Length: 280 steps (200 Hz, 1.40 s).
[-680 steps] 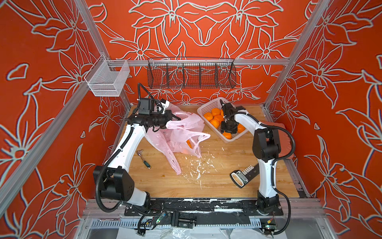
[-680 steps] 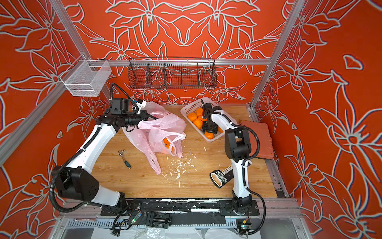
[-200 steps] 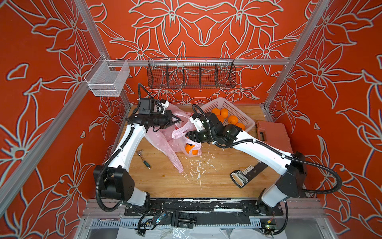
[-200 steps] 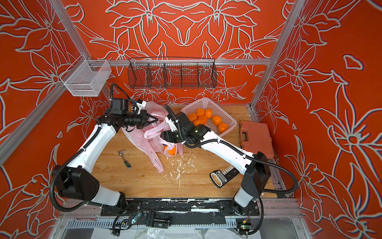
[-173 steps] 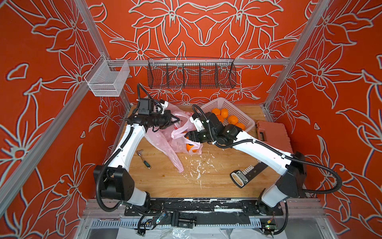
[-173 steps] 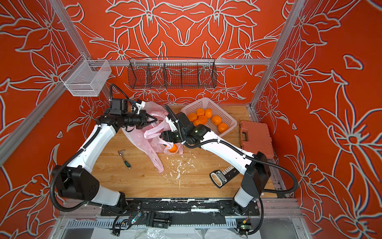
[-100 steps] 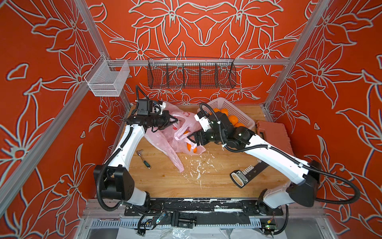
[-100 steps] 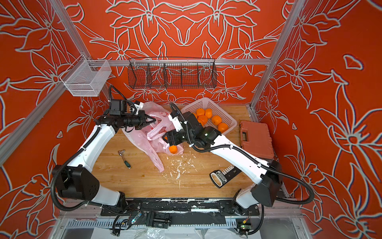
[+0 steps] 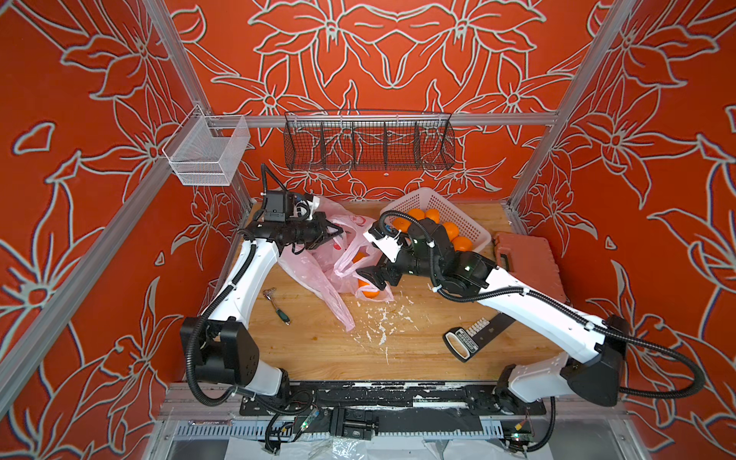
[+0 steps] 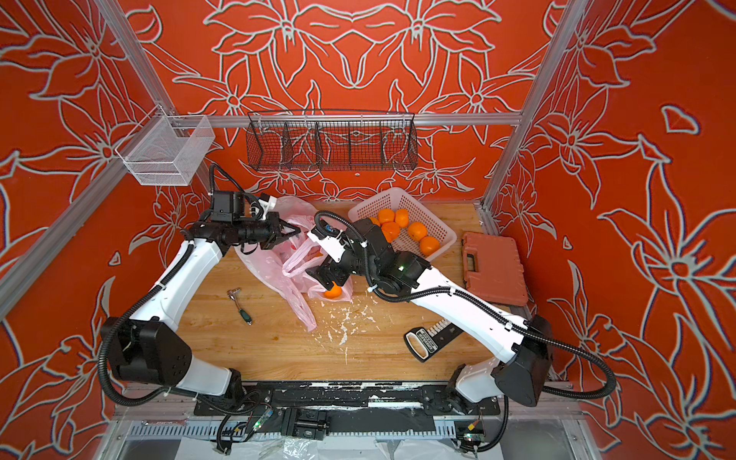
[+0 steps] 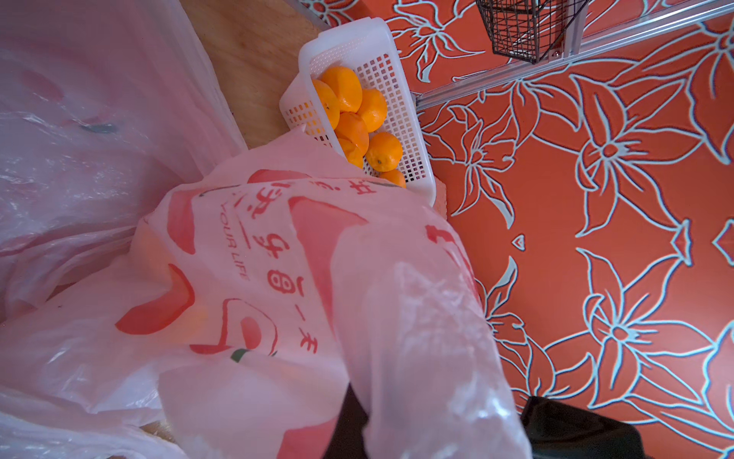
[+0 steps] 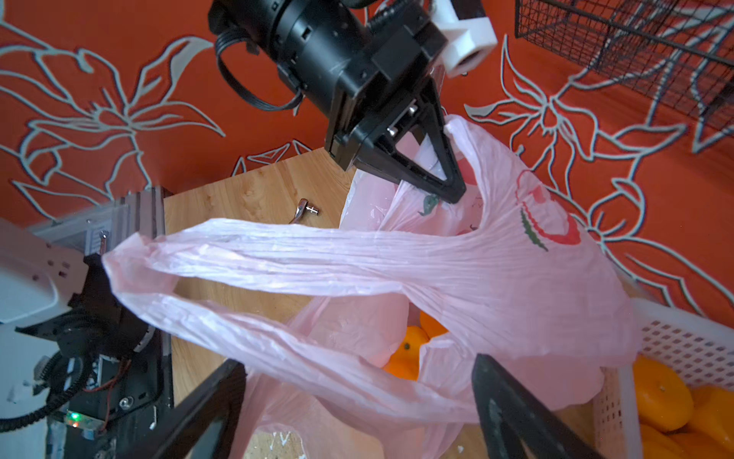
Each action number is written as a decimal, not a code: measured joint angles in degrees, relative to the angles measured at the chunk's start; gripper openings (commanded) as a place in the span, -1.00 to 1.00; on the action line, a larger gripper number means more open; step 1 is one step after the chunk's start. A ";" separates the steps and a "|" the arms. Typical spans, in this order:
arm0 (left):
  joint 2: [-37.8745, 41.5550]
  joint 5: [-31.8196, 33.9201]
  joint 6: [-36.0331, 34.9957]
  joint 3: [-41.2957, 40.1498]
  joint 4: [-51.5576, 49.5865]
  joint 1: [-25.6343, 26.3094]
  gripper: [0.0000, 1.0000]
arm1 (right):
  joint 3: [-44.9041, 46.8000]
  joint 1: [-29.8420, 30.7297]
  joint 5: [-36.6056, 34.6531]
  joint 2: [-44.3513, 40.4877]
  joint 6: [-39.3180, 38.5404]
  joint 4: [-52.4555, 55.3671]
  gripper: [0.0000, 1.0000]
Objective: Place the oranges into plastic bags & tie knots
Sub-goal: Place the orange in the plastic bag, then adjust the plastic bag at the center of the board.
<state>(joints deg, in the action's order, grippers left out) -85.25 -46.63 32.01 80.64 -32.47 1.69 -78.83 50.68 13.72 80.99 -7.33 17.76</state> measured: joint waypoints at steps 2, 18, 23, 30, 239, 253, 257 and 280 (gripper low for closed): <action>-0.02 0.00 0.02 0.00 0.00 0.02 -1.00 | 0.00 0.07 0.00 0.00 -0.39 0.09 0.84; -0.09 0.00 0.13 0.00 0.00 0.02 -1.00 | 0.00 0.81 -0.02 -0.31 -3.54 0.52 0.84; -0.11 0.00 0.20 0.00 0.00 0.02 -1.00 | 0.00 1.20 0.02 -0.50 -4.42 0.76 0.83; -0.15 0.00 0.24 0.00 0.02 0.00 -1.00 | 0.00 1.97 -0.04 -0.87 -5.60 0.90 0.82; -0.28 1.99 0.31 0.35 -0.09 -0.44 0.04 | -10.56 9.77 -17.77 6.97 -13.44 0.04 -1.00; 0.55 6.12 -0.35 0.48 -1.16 -0.94 0.56 | -13.73 7.19 -17.70 7.76 -8.72 0.76 -1.00; 1.01 7.43 -0.59 0.48 -1.66 -1.07 0.69 | -14.73 6.29 -17.68 7.98 -7.39 0.98 -1.00; 6.12 15.37 -3.13 -0.26 -3.06 -1.46 0.94 | -21.70 -1.53 -14.97 10.12 2.56 3.52 -1.00</action>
<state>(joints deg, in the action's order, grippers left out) -79.13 -31.27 28.88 80.38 -35.53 0.23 -100.53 49.15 -1.26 91.11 -4.78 21.28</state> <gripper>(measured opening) 0.961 0.043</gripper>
